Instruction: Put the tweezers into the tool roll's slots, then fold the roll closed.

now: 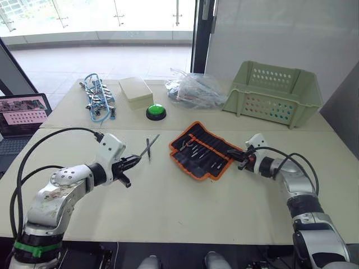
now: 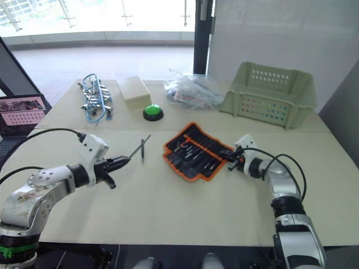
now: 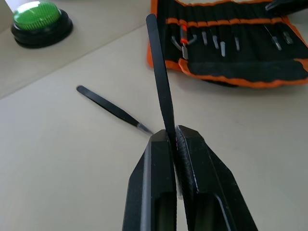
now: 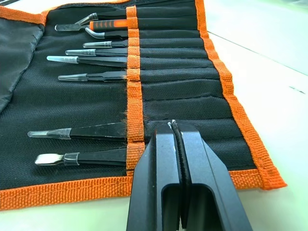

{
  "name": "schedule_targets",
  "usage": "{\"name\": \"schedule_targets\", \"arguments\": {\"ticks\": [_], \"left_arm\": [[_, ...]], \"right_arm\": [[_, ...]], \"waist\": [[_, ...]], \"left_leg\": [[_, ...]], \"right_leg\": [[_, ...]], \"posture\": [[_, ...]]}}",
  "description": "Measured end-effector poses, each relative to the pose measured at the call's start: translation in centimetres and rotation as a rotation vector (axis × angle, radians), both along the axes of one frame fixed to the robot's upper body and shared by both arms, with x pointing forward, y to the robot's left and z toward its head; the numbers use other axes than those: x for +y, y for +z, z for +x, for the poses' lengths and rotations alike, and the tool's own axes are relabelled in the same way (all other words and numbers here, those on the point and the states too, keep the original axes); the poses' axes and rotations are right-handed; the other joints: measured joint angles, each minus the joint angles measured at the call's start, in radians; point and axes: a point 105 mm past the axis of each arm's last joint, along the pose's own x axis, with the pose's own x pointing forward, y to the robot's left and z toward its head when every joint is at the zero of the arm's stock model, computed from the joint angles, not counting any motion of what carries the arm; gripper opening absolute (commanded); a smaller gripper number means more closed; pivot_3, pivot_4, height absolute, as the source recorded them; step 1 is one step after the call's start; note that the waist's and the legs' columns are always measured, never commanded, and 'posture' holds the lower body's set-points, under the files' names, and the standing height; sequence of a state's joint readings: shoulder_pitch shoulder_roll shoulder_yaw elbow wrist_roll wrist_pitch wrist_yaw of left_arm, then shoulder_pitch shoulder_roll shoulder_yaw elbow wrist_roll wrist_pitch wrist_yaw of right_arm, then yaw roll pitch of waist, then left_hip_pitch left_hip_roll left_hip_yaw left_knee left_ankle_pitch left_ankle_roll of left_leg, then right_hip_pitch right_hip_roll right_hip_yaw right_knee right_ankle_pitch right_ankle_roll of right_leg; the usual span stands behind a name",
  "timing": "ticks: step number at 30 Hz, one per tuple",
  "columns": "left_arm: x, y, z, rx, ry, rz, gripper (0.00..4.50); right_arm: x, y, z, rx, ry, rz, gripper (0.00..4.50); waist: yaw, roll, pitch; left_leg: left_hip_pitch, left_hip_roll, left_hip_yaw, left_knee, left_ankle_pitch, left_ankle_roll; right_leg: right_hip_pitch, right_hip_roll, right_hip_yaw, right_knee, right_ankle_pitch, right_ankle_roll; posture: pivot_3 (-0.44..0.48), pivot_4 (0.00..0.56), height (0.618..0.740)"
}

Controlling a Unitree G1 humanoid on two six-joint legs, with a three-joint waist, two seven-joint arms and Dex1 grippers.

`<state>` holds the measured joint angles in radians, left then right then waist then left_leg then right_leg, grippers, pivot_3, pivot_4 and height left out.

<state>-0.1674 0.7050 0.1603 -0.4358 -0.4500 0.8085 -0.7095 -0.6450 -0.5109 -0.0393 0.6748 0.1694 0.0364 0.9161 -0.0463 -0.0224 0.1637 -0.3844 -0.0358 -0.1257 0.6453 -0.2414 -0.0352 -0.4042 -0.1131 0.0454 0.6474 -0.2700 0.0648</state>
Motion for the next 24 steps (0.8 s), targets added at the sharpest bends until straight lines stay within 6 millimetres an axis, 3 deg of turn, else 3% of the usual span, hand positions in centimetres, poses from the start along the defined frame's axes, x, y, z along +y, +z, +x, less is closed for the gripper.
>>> {"name": "schedule_targets", "arguments": {"ticks": [3,6,9,16,24], "left_arm": [[-0.1,-2.2,-2.1,0.092,-0.034,-0.008,0.02],[1.0,-2.8,-2.7,0.098,-0.004,0.035,0.02],[1.6,-2.3,-2.7,0.069,0.020,0.040,0.02],[0.6,-1.7,-2.8,0.058,-0.003,0.025,0.02],[-2.8,1.7,-0.4,0.003,-0.079,0.001,0.02]], "right_arm": [[0.0,-0.2,0.0,0.001,0.002,0.002,0.00],[0.1,-0.3,-0.1,0.002,0.007,0.006,0.00],[0.2,-0.4,-0.1,0.007,0.007,0.010,0.00],[0.2,-0.5,-0.1,0.013,0.016,0.013,0.00],[0.5,-0.5,0.0,0.011,0.021,0.014,0.00]], "waist": [[0.000,0.000,0.000],[0.003,0.001,0.000],[0.005,0.001,0.000],[0.003,0.001,0.000],[0.002,0.000,0.000]], "left_leg": [[0.000,0.000,0.000,0.000,0.000,0.000],[0.000,0.001,0.000,0.000,0.000,0.000],[0.000,0.001,0.000,0.000,0.000,0.000],[0.001,0.001,0.000,0.000,0.000,0.000],[0.001,0.001,0.000,0.000,0.000,0.000]], "right_leg": [[0.000,0.000,0.001,0.000,0.000,0.000],[0.000,0.000,0.000,0.000,0.000,-0.001],[0.000,0.000,0.000,0.000,0.001,-0.001],[0.000,0.001,0.000,0.000,0.001,-0.001],[0.001,0.001,0.000,0.001,0.001,-0.002]], "posture": [[0.000,0.150,0.740],[0.000,0.150,0.740],[0.000,0.150,0.740],[0.000,0.150,0.740],[0.000,0.150,0.740]]}}
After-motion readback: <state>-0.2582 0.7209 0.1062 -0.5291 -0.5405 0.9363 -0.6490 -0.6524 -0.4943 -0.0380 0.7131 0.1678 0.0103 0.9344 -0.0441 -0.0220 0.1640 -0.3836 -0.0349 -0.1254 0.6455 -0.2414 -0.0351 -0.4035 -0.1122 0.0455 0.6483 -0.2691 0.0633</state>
